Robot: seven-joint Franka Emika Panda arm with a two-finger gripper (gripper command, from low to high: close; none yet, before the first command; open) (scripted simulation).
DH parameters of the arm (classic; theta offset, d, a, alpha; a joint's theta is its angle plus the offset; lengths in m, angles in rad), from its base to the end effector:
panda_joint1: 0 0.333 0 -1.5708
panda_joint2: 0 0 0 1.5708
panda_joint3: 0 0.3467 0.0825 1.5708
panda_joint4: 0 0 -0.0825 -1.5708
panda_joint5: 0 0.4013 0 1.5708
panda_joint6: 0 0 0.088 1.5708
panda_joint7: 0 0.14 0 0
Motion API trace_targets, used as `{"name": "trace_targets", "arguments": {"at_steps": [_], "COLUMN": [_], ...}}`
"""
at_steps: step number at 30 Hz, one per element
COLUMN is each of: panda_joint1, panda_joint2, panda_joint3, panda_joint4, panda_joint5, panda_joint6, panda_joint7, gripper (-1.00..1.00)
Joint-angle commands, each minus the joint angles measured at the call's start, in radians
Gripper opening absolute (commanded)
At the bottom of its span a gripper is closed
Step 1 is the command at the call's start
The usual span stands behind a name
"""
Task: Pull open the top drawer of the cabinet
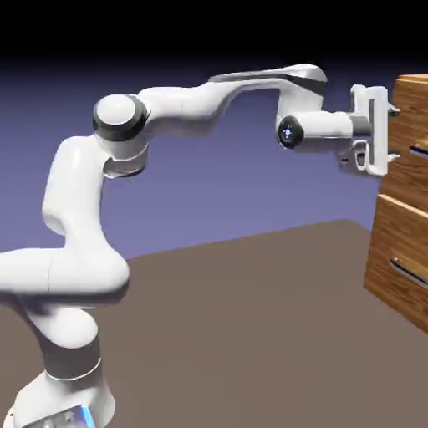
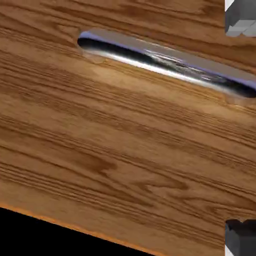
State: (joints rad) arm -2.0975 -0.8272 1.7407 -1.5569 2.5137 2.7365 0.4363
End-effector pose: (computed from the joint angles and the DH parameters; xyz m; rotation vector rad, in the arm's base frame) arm 0.7389 -0.0014 0.5453 -0.7887 1.4843 -0.7424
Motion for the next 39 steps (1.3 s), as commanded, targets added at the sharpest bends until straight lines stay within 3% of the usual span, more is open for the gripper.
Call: {"name": "trace_targets", "arguments": {"at_steps": [1,5,15,16,17,39], "panda_joint1": [-0.036,-0.173,-0.372,-0.372,-0.372,0.273], "panda_joint2": [-0.004,-0.021,-0.163,-0.163,-0.163,0.143], "panda_joint3": [0.03,0.143,0.224,0.224,0.224,-0.171], "panda_joint4": [0.022,0.103,0.41,0.41,0.41,-0.372], "panda_joint5": [0.043,0.207,0.133,0.133,0.133,0.245], "panda_joint6": [-0.005,-0.025,0.067,0.067,0.067,-0.148], "panda_joint7": [-0.005,-0.025,0.146,0.146,0.146,-0.192], "gripper": [0.0,0.0,0.0,-1.0,-1.0,-1.0]}}
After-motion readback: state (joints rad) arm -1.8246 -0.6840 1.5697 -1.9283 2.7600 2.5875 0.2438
